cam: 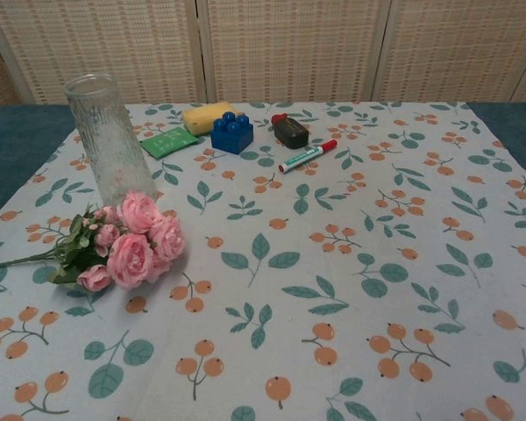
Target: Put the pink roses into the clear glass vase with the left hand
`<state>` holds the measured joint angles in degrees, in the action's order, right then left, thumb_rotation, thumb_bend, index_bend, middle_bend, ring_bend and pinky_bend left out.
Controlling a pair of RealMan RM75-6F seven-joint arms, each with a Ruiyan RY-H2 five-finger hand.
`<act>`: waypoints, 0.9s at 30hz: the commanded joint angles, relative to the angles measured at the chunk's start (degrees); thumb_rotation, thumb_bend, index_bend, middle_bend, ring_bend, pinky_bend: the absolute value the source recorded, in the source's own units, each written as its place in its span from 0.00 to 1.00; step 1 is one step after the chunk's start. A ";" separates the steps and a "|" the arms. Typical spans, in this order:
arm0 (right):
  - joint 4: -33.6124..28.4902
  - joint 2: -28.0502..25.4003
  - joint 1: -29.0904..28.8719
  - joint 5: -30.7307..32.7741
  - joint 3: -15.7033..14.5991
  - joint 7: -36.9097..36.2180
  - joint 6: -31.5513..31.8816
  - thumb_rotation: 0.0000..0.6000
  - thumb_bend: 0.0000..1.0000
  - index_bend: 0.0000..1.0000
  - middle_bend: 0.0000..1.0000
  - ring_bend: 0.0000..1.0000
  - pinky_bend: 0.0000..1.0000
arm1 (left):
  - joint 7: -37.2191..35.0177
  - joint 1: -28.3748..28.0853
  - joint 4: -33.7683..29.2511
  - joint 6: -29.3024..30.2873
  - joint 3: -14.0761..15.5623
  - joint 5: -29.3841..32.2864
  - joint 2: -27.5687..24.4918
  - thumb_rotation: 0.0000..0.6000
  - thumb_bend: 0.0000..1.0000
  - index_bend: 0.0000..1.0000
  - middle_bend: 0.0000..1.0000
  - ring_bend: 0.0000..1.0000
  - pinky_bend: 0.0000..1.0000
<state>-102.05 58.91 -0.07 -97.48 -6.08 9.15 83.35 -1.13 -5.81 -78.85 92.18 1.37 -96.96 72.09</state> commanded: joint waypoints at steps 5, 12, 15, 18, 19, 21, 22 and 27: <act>-0.19 -0.32 -0.07 -0.28 -0.08 -0.89 0.10 1.00 0.21 0.00 0.00 0.00 0.00 | -0.87 -0.78 -0.67 -2.06 0.40 0.19 0.62 1.00 0.32 0.00 0.00 0.00 0.11; -0.02 -0.42 -0.30 0.06 -0.05 -1.36 -0.47 1.00 0.21 0.00 0.00 0.00 0.00 | -2.13 -6.42 -5.80 -11.10 -0.41 0.86 1.30 1.00 0.33 0.00 0.00 0.00 0.12; -0.05 -0.41 -0.38 0.16 -0.01 -1.29 -0.63 1.00 0.21 0.00 0.00 0.00 0.00 | -3.04 -10.39 -9.96 -17.85 -1.01 2.06 1.10 1.00 0.34 0.00 0.00 0.00 0.12; -0.07 -0.40 -0.46 0.62 0.07 -1.33 -0.96 1.00 0.21 0.00 0.00 0.00 0.00 | -1.48 -14.21 -11.92 -24.49 -2.36 4.66 2.27 1.00 0.34 0.00 0.00 0.00 0.12; -0.08 -0.41 -0.48 0.73 0.10 -1.28 -1.03 1.00 0.21 0.00 0.00 0.00 0.00 | -0.84 -15.27 -12.12 -26.43 -2.87 5.82 2.85 1.00 0.33 0.00 0.00 0.00 0.13; -0.18 -0.55 -0.51 1.07 0.10 -1.27 -1.27 1.00 0.21 0.00 0.00 0.00 0.00 | 0.81 -17.50 -12.06 -30.66 -4.12 9.03 4.20 1.00 0.33 0.00 0.00 0.00 0.13; -0.33 -0.70 -0.54 1.33 0.08 -1.21 -1.49 1.00 0.21 0.00 0.00 0.00 0.00 | 1.85 -18.27 -11.64 -32.10 -4.65 10.44 4.82 1.00 0.33 0.00 0.00 0.00 0.13; -0.57 -1.12 -0.89 2.06 0.22 -1.82 -2.23 1.00 0.21 0.00 0.00 0.00 0.00 | 9.78 -21.25 -9.09 -36.86 -7.30 18.61 8.59 1.00 0.34 0.00 0.00 0.00 0.13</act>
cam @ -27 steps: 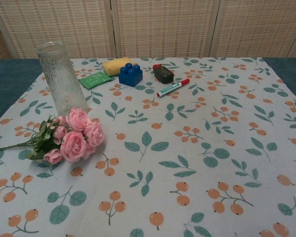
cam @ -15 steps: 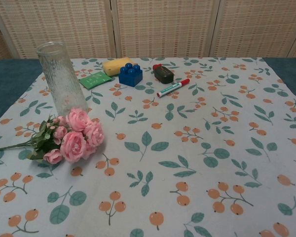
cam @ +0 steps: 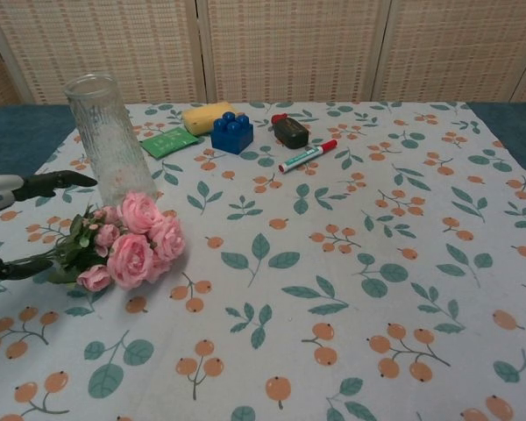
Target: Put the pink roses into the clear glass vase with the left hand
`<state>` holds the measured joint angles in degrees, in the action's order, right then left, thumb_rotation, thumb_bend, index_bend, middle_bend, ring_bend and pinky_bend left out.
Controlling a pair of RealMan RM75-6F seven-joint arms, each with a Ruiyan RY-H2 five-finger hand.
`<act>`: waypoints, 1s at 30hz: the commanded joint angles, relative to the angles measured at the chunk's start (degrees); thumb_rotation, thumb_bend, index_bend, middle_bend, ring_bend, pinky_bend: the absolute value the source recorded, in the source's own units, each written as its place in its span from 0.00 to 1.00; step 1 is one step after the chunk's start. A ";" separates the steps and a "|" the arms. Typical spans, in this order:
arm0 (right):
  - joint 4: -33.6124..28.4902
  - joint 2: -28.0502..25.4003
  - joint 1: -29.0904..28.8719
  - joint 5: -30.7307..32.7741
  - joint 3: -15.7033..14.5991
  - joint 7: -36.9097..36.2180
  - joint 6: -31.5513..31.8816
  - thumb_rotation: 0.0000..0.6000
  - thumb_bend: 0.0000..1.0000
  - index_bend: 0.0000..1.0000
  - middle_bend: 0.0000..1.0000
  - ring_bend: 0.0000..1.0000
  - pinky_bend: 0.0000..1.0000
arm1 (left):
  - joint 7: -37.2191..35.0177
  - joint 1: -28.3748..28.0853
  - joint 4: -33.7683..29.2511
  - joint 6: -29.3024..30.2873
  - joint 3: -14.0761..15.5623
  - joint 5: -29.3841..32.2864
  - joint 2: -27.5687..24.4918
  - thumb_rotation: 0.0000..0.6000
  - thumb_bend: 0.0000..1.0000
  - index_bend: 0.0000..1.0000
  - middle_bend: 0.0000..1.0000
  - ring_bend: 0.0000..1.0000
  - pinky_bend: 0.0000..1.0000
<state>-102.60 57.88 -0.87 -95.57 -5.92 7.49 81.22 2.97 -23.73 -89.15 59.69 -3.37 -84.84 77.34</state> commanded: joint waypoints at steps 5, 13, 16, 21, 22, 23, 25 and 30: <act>0.04 -0.22 -0.25 0.31 0.06 -0.43 -0.42 1.00 0.21 0.00 0.00 0.00 0.00 | 7.95 -5.17 1.81 -6.29 -3.37 10.09 5.40 1.00 0.33 0.00 0.00 0.00 0.13; -0.02 -0.54 -0.18 0.18 0.02 -0.93 -0.15 1.00 0.21 0.00 0.00 0.00 0.00 | 14.00 -7.33 3.66 -7.16 -3.46 14.63 8.46 1.00 0.32 0.00 0.02 0.03 0.14; -0.05 -0.62 -0.21 0.09 -0.05 -1.04 -0.20 1.00 0.21 0.00 0.00 0.00 0.00 | 15.79 -7.60 4.57 -5.94 -3.41 15.32 10.07 1.00 0.33 0.13 0.21 0.20 0.14; -0.04 -0.59 -0.22 0.11 -0.09 -1.02 -0.28 1.00 0.21 0.00 0.00 0.00 0.00 | 12.84 -6.98 8.26 -1.62 -2.52 10.96 13.37 1.00 0.37 0.49 0.55 0.41 0.15; -0.06 -0.59 -0.23 0.10 -0.12 -0.99 -0.33 1.00 0.21 0.00 0.00 0.00 0.00 | 11.56 -6.87 9.08 -1.00 -2.40 10.09 13.87 1.00 0.39 0.52 0.58 0.42 0.15; -0.09 -0.59 -0.23 0.08 -0.13 -1.00 -0.33 1.00 0.21 0.00 0.00 0.00 0.00 | 10.34 -6.72 9.81 -0.45 -2.23 9.35 14.26 1.00 0.41 0.55 0.61 0.43 0.15; -0.11 -0.60 -0.21 0.05 -0.13 -1.06 -0.26 1.00 0.21 0.00 0.00 0.00 0.00 | 7.04 -6.30 10.78 1.00 -1.75 7.27 14.59 1.00 0.44 0.59 0.65 0.44 0.15; -0.04 -0.56 -0.21 0.38 0.03 -1.12 -0.25 1.00 0.21 0.00 0.00 0.00 0.00 | -4.52 -3.49 10.12 8.80 -0.49 0.96 13.92 1.00 0.45 0.65 0.72 0.48 0.16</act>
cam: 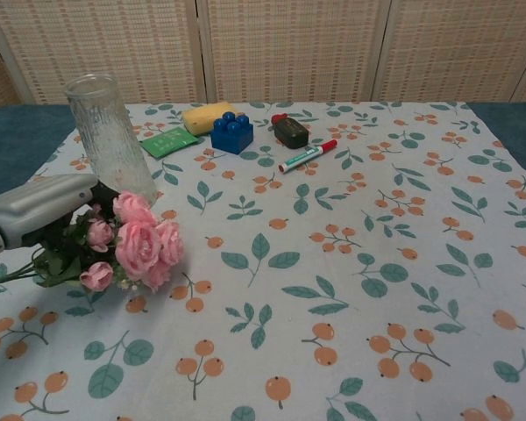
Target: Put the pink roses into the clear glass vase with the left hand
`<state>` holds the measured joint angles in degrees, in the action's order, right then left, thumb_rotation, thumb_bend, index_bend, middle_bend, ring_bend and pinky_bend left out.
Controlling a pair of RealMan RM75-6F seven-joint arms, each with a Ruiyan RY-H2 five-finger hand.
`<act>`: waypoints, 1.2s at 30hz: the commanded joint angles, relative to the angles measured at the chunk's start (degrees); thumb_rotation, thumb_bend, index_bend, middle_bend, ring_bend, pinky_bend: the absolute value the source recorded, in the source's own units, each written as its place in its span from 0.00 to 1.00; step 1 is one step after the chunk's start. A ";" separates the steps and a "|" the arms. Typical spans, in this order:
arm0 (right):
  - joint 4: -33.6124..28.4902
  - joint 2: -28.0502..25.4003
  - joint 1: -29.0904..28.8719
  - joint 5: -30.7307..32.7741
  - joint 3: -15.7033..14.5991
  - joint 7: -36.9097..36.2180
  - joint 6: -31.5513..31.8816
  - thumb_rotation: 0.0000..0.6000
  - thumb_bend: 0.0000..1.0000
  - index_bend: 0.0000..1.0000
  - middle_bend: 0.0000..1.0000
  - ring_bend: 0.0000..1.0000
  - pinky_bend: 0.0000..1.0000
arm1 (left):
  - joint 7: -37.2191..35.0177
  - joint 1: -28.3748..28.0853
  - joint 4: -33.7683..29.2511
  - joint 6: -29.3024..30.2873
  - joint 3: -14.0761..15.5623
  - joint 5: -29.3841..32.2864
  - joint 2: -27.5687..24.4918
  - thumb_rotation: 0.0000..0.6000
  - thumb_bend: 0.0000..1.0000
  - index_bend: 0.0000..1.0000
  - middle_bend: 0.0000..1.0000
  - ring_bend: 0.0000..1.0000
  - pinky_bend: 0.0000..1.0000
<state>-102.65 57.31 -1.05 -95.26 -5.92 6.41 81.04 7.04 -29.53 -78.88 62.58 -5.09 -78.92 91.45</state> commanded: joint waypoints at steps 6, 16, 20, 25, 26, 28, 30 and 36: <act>0.17 0.20 -0.42 0.97 0.26 -0.01 -1.02 1.00 0.21 0.00 0.00 0.00 0.00 | -28.70 6.41 -7.42 18.03 0.63 -11.36 -5.55 1.00 0.41 0.66 0.73 0.48 0.17; 0.03 0.44 -0.99 1.55 0.07 0.41 -2.52 1.00 0.21 0.00 0.00 0.00 0.00 | -53.03 2.14 -10.43 28.08 -16.38 -8.94 -7.92 1.00 0.42 0.69 0.77 0.49 0.17; -0.05 0.60 -1.16 2.21 0.13 0.89 -3.13 1.00 0.21 0.00 0.00 0.00 0.00 | -51.21 -3.14 -5.53 24.49 -22.45 -4.33 -6.35 1.00 0.43 0.70 0.77 0.49 0.17; -0.12 0.44 -1.20 2.21 0.06 0.84 -3.15 1.00 0.21 0.00 0.00 0.00 0.00 | -48.50 -9.77 3.90 17.85 -27.43 1.73 -4.83 1.00 0.43 0.70 0.77 0.49 0.17; -0.09 0.43 -1.18 2.32 0.09 0.88 -3.14 1.00 0.21 0.00 0.00 0.00 0.00 | -48.22 -10.79 5.68 17.48 -27.97 2.21 -4.22 1.00 0.43 0.70 0.77 0.49 0.17; -0.06 0.49 -1.25 2.85 0.26 0.96 -3.33 1.00 0.21 0.00 0.00 0.00 0.00 | -48.33 -12.87 8.93 16.58 -29.04 3.30 -3.01 1.00 0.43 0.70 0.77 0.49 0.17; 0.04 0.64 -1.38 3.52 0.48 1.18 -3.68 1.00 0.21 0.00 0.00 0.00 0.00 | -49.15 -14.47 10.53 15.79 -29.94 4.27 -2.23 1.00 0.43 0.70 0.77 0.49 0.17; 0.01 0.89 -1.73 4.77 0.85 1.69 -4.46 1.00 0.21 0.00 0.00 0.00 0.00 | -48.45 -18.85 13.98 13.82 -31.26 5.93 -0.45 1.00 0.43 0.70 0.77 0.49 0.17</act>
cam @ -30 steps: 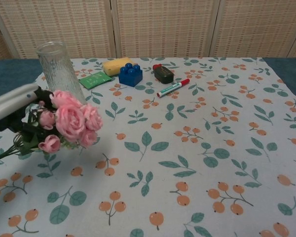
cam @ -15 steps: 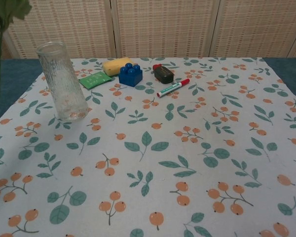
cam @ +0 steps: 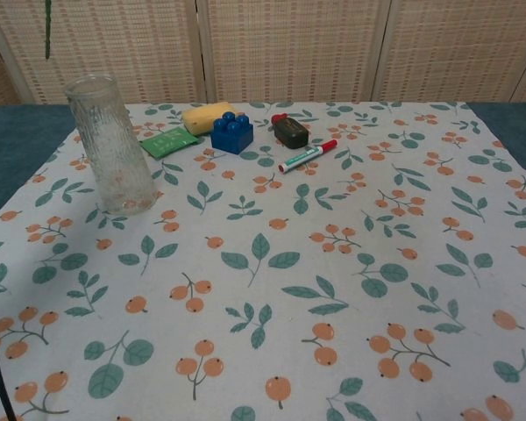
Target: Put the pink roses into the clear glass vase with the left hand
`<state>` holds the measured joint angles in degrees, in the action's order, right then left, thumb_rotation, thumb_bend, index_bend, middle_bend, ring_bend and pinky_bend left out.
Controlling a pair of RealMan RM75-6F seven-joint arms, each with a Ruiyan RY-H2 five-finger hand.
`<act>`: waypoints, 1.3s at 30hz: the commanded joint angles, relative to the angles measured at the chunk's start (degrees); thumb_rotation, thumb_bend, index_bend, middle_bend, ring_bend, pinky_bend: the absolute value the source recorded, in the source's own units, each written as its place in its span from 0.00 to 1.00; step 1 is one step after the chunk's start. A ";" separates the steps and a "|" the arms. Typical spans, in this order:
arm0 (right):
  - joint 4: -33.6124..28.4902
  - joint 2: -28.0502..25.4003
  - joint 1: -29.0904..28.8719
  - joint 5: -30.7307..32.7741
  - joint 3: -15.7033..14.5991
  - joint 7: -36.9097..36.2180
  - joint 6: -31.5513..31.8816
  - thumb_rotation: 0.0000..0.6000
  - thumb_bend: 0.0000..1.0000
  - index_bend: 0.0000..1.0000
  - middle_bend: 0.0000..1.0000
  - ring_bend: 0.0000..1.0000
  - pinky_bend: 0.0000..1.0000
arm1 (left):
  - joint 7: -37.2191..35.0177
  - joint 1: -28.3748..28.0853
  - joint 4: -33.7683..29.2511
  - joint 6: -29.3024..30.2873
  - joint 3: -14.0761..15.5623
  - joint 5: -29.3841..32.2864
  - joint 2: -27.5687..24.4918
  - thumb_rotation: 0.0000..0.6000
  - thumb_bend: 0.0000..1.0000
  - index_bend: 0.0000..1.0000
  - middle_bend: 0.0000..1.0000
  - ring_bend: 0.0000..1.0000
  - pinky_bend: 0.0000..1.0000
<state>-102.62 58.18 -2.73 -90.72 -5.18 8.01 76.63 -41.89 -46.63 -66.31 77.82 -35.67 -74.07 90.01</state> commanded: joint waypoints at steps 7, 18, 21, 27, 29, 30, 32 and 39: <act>0.01 -0.25 0.03 1.08 0.53 -0.32 0.33 1.00 0.21 0.00 0.00 0.00 0.00 | 1.04 -5.55 5.91 -3.64 0.00 2.66 4.37 1.00 0.43 0.70 0.77 0.49 0.16; 0.25 -0.38 -0.17 1.45 0.63 -0.56 0.06 1.00 0.21 0.00 0.00 0.00 0.00 | -1.17 -7.63 12.99 -4.59 1.46 3.45 7.93 1.00 0.42 0.70 0.77 0.49 0.16; 0.20 -0.40 -0.08 1.45 0.65 -0.55 0.28 1.00 0.21 0.00 0.00 0.00 0.00 | -1.57 -7.65 13.84 -4.87 1.80 3.59 8.35 1.00 0.42 0.70 0.78 0.49 0.16; 0.11 -0.31 0.04 1.39 0.59 -0.29 0.48 1.00 0.21 0.00 0.00 0.00 0.00 | -4.81 -6.78 19.09 -5.66 4.27 3.85 11.41 1.00 0.42 0.68 0.75 0.47 0.16; 0.12 -0.31 0.04 1.37 0.56 -0.34 0.48 1.00 0.21 0.00 0.00 0.00 0.00 | -5.53 -6.33 20.29 -5.50 5.15 3.57 12.22 1.00 0.42 0.66 0.73 0.45 0.16; 0.11 -0.34 0.04 1.31 0.54 -0.38 0.49 1.00 0.21 0.00 0.00 0.00 0.00 | -5.93 -6.05 21.10 -5.47 5.67 3.47 12.77 1.00 0.42 0.64 0.71 0.43 0.16; 0.06 -0.40 0.06 1.18 0.50 -0.46 0.58 1.00 0.21 0.00 0.00 0.00 0.00 | -6.62 -5.64 22.17 -5.39 6.33 3.34 13.53 1.00 0.42 0.60 0.67 0.39 0.15; 0.01 -0.69 0.33 0.53 0.36 -1.13 1.33 1.00 0.21 0.00 0.00 0.00 0.00 | -8.84 -3.04 23.93 -3.83 10.87 0.21 14.88 1.00 0.36 0.19 0.31 0.13 0.09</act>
<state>-102.61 57.51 -2.42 -90.13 -4.80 6.93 77.93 -50.14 -50.49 -42.57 73.53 -25.92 -72.90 104.67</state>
